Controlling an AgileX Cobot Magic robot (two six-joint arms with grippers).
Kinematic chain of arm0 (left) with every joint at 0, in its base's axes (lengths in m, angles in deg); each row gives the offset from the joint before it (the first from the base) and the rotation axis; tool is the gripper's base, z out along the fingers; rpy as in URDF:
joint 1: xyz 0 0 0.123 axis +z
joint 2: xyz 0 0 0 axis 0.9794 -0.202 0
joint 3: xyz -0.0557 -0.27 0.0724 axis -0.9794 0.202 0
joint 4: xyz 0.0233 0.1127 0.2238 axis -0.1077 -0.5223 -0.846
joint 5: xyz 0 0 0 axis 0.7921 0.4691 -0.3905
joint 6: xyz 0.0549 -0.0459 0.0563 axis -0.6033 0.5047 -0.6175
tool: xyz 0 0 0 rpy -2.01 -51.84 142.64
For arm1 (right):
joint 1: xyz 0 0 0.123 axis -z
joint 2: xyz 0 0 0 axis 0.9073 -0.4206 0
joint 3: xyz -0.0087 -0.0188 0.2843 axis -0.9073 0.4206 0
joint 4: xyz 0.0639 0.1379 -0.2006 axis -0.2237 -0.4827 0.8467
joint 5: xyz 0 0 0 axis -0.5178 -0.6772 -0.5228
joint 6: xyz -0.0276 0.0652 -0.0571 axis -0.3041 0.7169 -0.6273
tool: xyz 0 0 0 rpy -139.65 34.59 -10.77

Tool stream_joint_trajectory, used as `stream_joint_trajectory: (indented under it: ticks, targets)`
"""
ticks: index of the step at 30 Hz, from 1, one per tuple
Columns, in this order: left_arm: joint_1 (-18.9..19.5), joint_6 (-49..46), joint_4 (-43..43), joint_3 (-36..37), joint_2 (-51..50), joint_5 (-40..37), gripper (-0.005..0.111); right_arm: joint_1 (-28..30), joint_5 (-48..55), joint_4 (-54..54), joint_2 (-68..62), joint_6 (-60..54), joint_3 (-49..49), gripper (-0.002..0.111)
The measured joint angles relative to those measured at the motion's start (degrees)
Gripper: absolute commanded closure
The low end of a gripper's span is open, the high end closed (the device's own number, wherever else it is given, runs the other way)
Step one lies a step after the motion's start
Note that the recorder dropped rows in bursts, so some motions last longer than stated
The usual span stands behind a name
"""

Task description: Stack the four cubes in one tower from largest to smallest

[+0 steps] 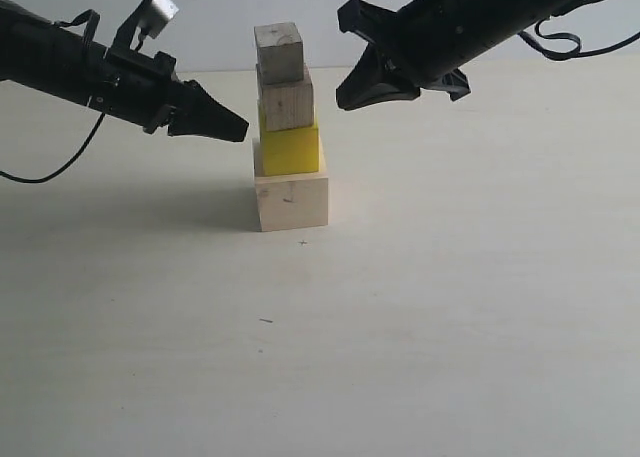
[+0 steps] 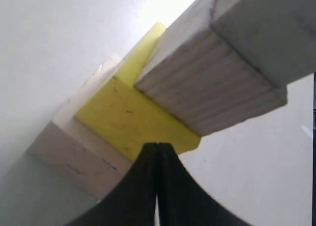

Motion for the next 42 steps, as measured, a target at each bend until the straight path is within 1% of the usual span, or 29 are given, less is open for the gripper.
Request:
stream_joint_trajectory:
  ticks: [6,15,27,42]
  targets:
    - [0.0,0.0,0.38,0.0,0.0,0.0,0.107,0.0,-3.21,-1.32,-1.35,0.1,0.0,0.108]
    - [0.0,0.0,0.38,0.0,0.0,0.0,0.107,-0.46,-3.94,-3.18,-2.62,-0.52,0.0,0.108]
    - [0.0,0.0,0.38,0.0,0.0,-0.11,0.107,-1.26,-4.05,-5.81,-3.88,-2.21,0.0,0.108]
    - [0.0,0.0,0.38,0.0,0.0,-0.11,0.107,-1.55,-2.55,-6.24,-3.99,-2.84,0.0,0.108]
